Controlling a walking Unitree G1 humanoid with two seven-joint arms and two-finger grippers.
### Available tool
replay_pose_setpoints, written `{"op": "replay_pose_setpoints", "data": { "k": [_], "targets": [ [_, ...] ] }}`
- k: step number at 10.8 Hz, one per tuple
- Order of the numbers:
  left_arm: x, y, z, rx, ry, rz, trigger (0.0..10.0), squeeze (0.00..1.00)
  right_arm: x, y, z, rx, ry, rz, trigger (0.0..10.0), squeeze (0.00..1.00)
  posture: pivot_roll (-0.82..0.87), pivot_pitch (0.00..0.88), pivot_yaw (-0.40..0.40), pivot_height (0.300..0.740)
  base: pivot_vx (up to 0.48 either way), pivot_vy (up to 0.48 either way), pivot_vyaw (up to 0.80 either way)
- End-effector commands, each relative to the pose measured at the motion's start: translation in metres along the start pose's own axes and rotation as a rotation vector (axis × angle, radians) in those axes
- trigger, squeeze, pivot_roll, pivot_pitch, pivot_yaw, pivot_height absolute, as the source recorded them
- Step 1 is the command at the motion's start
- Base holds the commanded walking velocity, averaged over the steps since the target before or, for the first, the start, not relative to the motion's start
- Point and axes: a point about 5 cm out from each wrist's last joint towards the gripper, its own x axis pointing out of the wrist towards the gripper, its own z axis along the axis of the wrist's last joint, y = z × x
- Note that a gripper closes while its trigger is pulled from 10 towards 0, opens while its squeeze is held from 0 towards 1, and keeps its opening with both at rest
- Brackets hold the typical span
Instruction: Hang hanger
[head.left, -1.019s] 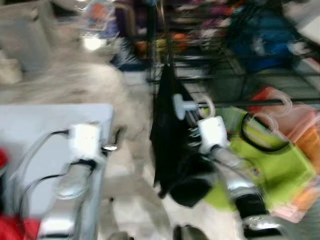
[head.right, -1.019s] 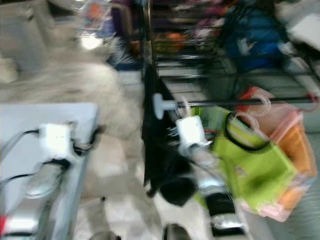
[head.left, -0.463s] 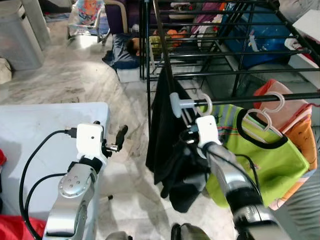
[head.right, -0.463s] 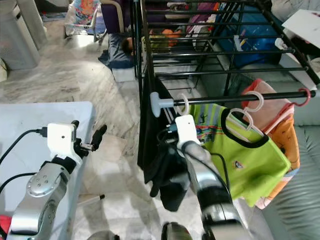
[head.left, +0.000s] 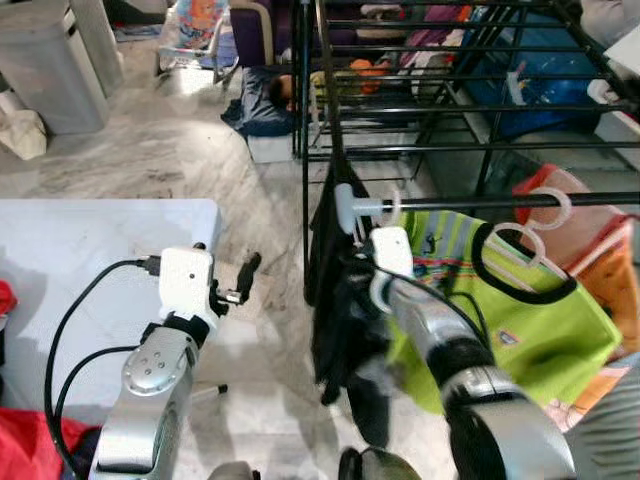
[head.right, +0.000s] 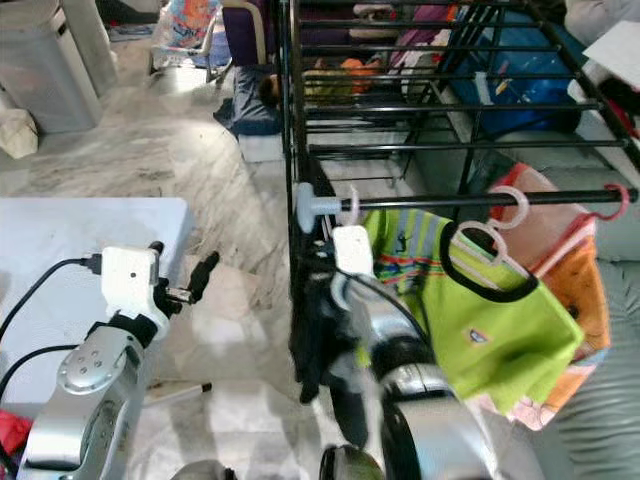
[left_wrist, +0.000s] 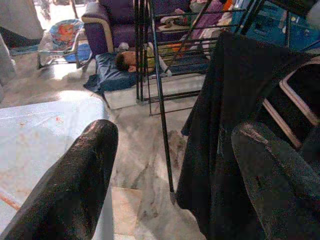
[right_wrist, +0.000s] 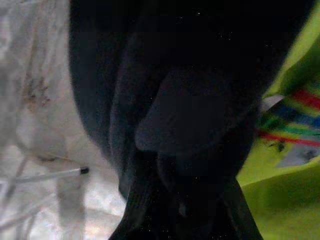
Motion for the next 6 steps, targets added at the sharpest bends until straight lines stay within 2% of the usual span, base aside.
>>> {"op": "replay_pose_setpoints", "data": {
  "k": [1, 3, 6],
  "targets": [
    [0.0, -0.001, -0.001, 0.008, 0.011, -0.001, 10.0, 0.0, 0.002, 0.006, -0.002, 0.012, 0.02, 0.021, 10.0, 0.0, 0.1, 0.045, -0.024, 0.74, 0.0, 0.0, 0.0],
    [0.0, -0.001, -0.001, 0.009, 0.008, 0.002, 10.0, 0.0, 0.003, 0.005, -0.004, 0.011, 0.013, 0.003, 10.0, 0.0, 0.1, 0.043, -0.027, 0.74, 0.0, 0.0, 0.0],
    [0.001, -0.005, -0.003, 0.001, 0.012, -0.01, 10.0, 0.0, 0.0, -0.013, -0.016, 0.025, 0.005, -0.05, 10.0, 0.0, 0.09, 0.04, -0.027, 0.74, 0.0, 0.0, 0.0]
  ]
}}
